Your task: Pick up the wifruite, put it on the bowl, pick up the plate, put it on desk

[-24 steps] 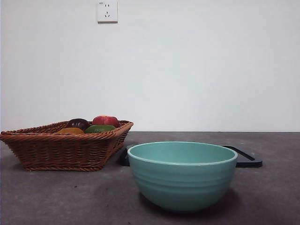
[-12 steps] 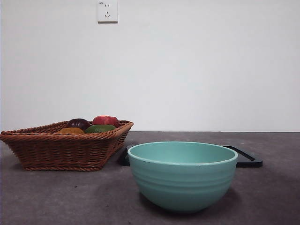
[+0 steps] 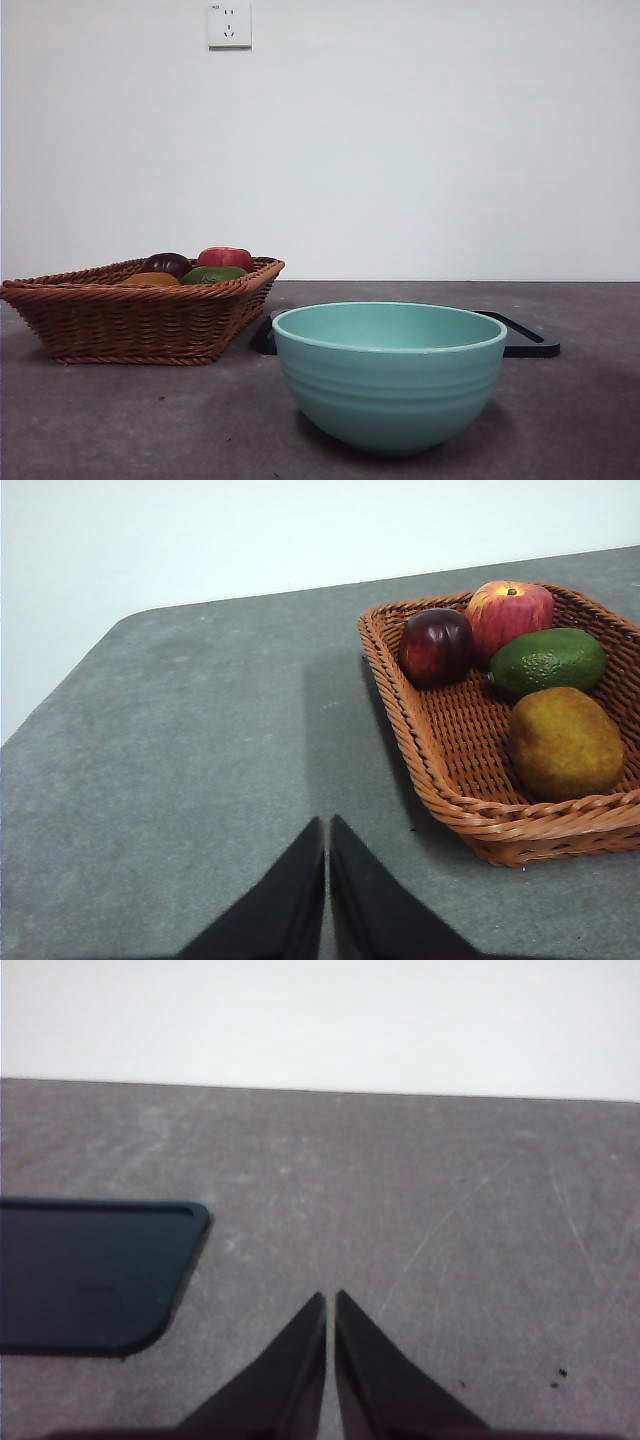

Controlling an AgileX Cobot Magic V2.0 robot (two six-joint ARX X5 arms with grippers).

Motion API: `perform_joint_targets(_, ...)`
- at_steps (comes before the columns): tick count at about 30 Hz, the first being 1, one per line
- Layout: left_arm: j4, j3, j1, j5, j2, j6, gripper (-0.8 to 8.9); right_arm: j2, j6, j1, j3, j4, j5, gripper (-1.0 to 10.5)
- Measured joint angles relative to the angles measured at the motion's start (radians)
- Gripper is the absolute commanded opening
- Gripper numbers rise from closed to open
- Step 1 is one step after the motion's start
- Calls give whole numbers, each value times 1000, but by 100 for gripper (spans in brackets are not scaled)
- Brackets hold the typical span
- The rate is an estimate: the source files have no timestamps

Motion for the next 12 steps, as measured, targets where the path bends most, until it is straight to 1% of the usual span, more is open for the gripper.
perform_joint_targets(12,0,0,0,0,0,0,8,0,2,16,-22,-21,1,6)
